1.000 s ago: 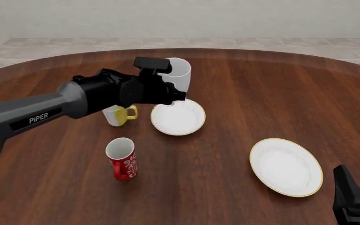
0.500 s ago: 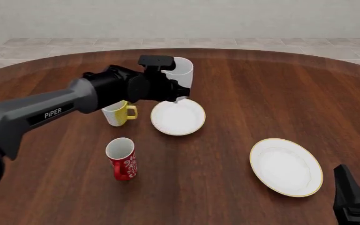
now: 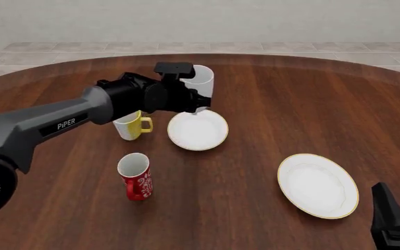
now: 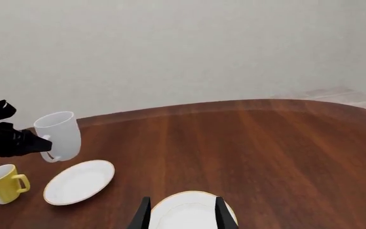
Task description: Put the white mug on the left plate.
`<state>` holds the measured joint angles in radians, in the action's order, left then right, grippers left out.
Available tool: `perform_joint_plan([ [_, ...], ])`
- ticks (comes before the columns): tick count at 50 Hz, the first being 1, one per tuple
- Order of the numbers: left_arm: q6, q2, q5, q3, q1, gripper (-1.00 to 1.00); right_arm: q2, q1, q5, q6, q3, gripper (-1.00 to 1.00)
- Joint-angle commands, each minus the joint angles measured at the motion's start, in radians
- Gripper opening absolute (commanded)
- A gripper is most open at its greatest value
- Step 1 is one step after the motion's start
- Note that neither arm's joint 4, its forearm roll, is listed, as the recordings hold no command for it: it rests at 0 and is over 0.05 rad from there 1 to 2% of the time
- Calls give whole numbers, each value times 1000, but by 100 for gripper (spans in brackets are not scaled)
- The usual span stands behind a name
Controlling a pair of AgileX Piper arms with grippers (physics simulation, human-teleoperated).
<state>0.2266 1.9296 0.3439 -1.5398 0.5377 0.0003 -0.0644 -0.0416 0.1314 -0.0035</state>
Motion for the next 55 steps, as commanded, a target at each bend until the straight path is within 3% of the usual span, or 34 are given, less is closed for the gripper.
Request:
perform_joint_plan([
  [1, -1, -25, 6, 10, 0, -100, 0, 5, 6, -19, -1, 100],
  [25, 0, -21, 5, 8, 4, -100, 0, 3, 9, -20, -1, 100],
  [43, 45, 76, 1, -76, 10, -100, 0, 8, 11, -16, -1, 100],
  [55, 50, 93, -6, -78, 2, -100, 0, 8, 11, -15, -1, 100],
])
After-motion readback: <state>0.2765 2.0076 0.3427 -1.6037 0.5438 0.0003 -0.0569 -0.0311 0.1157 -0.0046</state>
